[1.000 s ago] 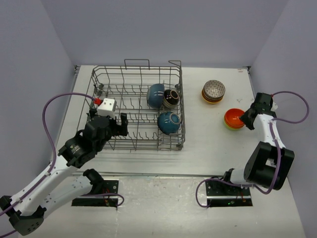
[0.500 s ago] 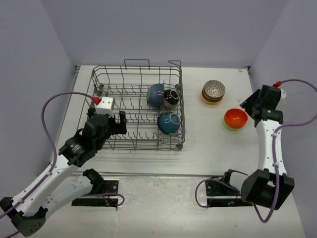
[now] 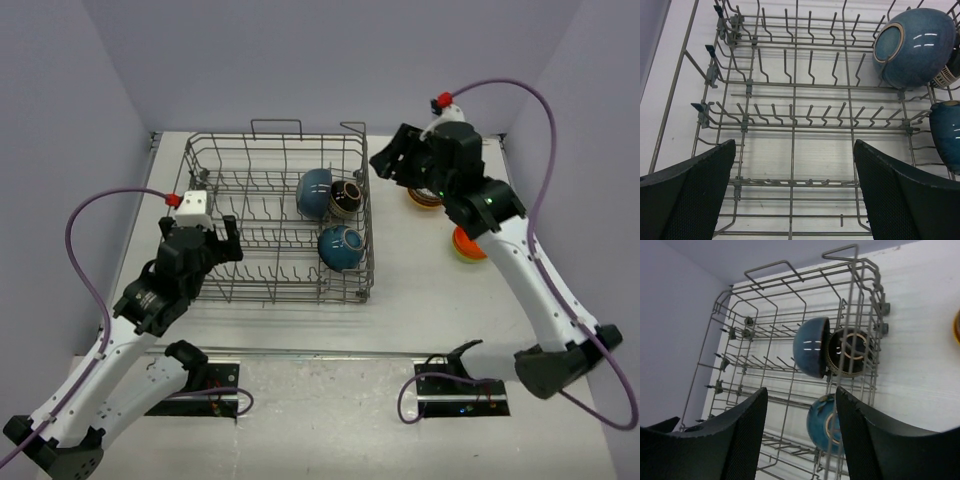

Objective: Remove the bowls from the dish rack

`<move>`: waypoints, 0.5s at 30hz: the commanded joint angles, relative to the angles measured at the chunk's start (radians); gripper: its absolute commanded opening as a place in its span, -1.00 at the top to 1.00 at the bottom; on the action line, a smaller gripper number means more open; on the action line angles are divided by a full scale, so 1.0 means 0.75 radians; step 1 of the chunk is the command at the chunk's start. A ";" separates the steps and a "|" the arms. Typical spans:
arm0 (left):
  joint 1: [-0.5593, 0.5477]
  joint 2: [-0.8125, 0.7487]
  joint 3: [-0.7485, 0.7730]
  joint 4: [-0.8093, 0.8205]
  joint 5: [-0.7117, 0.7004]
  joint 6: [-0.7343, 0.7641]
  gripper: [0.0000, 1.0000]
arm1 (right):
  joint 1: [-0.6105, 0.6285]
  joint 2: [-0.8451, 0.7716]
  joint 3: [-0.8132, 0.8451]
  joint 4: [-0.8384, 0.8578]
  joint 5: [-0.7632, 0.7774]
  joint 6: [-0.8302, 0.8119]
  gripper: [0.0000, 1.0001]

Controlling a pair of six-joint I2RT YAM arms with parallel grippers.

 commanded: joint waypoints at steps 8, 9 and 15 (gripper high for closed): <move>0.020 -0.017 -0.037 0.061 -0.047 -0.019 -1.00 | 0.211 0.726 0.742 -0.225 0.070 -0.096 -0.18; 0.022 -0.017 -0.039 0.061 -0.045 -0.019 -1.00 | 0.211 0.850 0.810 -0.287 0.121 -0.096 -0.19; 0.022 -0.021 -0.041 0.069 -0.033 -0.015 -1.00 | 0.222 1.074 1.027 -0.445 0.244 -0.086 -0.28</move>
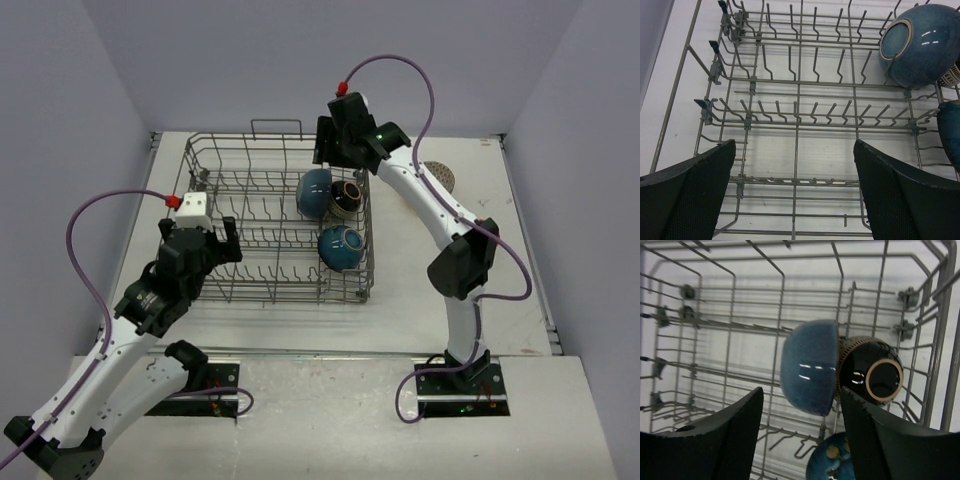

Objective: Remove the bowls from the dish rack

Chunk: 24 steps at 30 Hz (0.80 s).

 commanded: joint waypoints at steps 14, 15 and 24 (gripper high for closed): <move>0.016 -0.016 -0.018 0.072 0.028 -0.007 -1.00 | -0.015 0.174 0.050 -0.115 -0.035 0.037 -0.39; 0.016 -0.020 -0.018 0.072 0.030 -0.007 -1.00 | -0.019 0.172 0.021 -0.091 -0.074 0.047 -0.39; 0.016 -0.018 -0.020 0.074 0.038 -0.005 -1.00 | -0.090 0.100 -0.196 0.132 -0.466 0.070 -0.39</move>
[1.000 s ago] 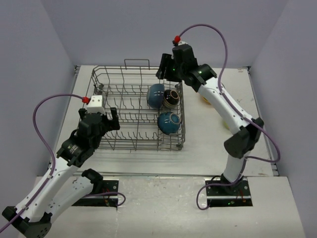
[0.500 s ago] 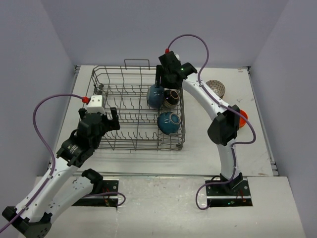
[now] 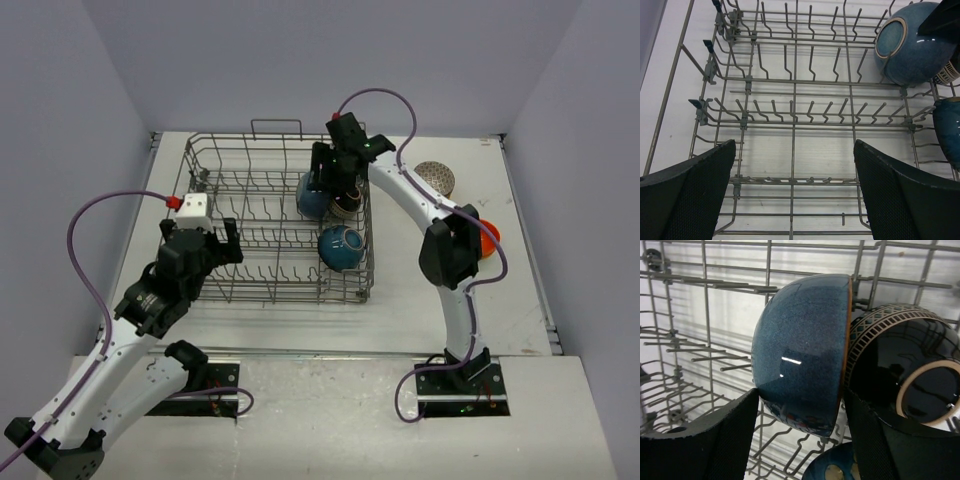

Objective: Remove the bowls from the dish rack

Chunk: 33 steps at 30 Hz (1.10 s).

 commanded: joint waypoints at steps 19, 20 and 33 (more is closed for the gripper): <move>0.014 0.007 -0.001 0.060 0.010 -0.004 -1.00 | -0.115 -0.192 -0.352 0.525 -0.688 0.107 -0.24; 0.014 0.007 -0.001 0.060 0.014 -0.002 -1.00 | -0.119 -0.192 -0.359 0.543 -0.710 0.113 -0.23; 0.020 0.007 -0.001 0.062 0.022 0.001 -1.00 | -0.160 -0.137 -0.414 0.764 -0.978 0.229 -0.03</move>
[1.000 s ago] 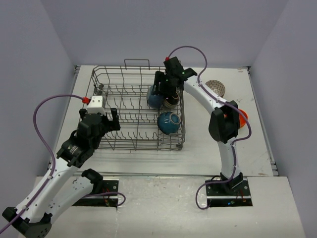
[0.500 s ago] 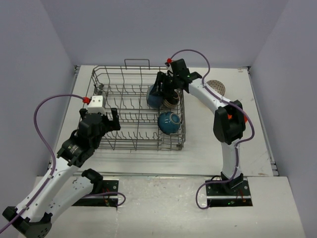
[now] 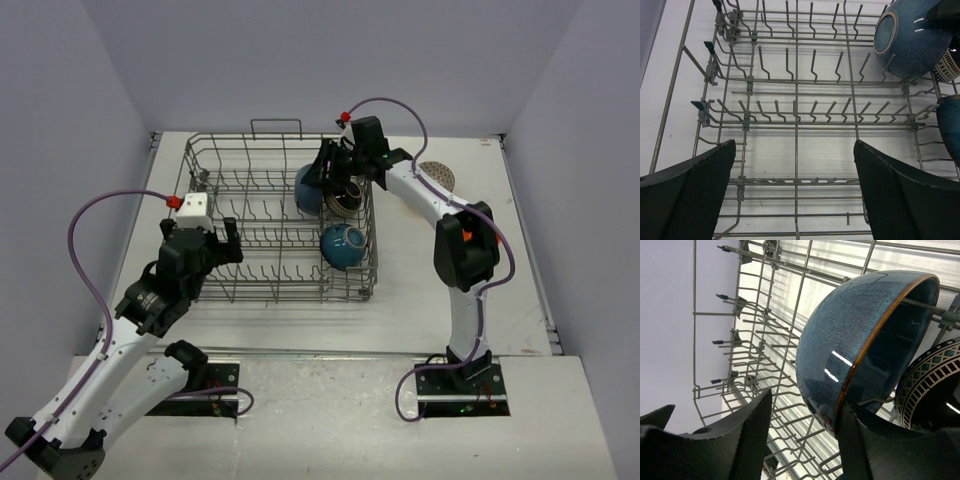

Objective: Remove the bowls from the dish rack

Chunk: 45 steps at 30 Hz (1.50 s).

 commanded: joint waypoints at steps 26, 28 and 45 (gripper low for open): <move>0.013 0.001 0.002 0.065 0.033 0.007 -1.00 | -0.027 -0.027 -0.109 0.553 -0.506 0.369 0.89; 0.013 -0.001 0.002 0.063 0.033 0.007 -1.00 | -0.027 -0.021 -0.115 0.569 -0.513 0.379 0.96; 0.015 -0.013 0.000 0.063 0.031 0.009 -1.00 | -0.027 0.028 -0.187 0.753 -0.564 0.508 1.00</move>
